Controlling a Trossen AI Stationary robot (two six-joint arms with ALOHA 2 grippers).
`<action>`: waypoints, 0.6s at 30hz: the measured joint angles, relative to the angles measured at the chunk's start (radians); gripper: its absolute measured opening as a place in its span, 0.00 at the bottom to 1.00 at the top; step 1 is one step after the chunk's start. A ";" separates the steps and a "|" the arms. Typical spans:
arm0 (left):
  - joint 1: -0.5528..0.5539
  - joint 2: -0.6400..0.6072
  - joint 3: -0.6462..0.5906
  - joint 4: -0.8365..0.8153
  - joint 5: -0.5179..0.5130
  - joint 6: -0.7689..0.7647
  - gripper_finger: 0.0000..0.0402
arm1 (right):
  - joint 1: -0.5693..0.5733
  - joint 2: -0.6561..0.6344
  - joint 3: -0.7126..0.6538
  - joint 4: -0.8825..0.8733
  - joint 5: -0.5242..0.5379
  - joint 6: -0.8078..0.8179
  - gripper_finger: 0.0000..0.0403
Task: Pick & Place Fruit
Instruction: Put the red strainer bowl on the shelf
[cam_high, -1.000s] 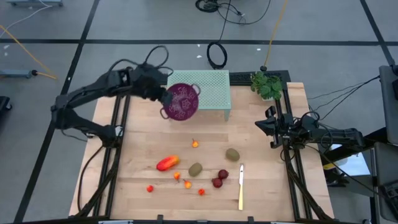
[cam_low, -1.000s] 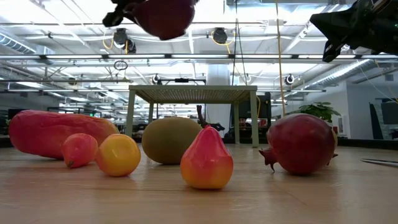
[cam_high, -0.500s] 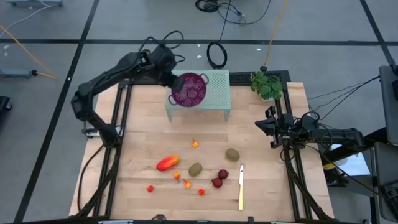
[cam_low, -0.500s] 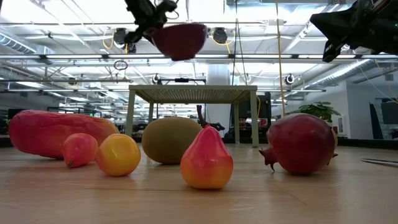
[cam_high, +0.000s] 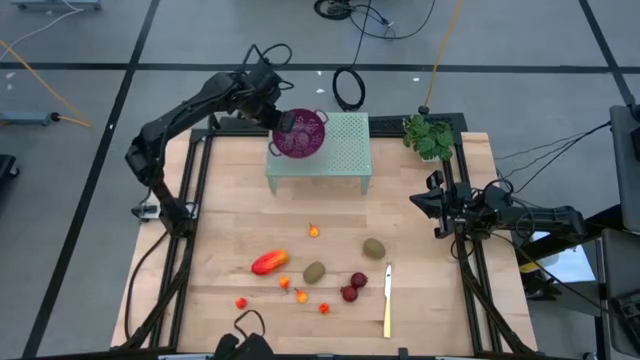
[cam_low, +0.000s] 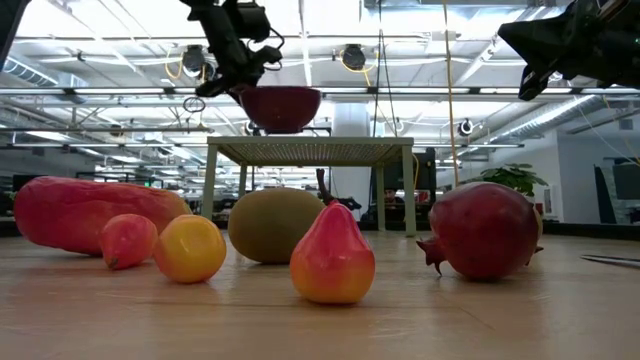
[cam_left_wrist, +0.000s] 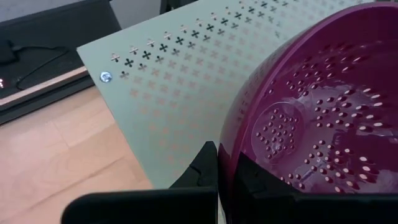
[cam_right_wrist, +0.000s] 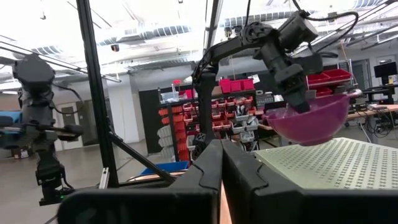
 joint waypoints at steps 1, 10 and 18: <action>0.004 0.004 0.000 0.000 0.001 0.001 0.00 | 0.000 0.000 0.000 0.000 0.000 0.000 0.00; 0.022 0.030 0.000 0.001 0.007 0.017 0.00 | 0.000 0.000 0.000 -0.004 0.000 0.000 0.00; 0.026 0.030 0.000 -0.001 0.006 0.016 0.00 | 0.000 0.000 0.000 -0.004 0.000 0.000 0.00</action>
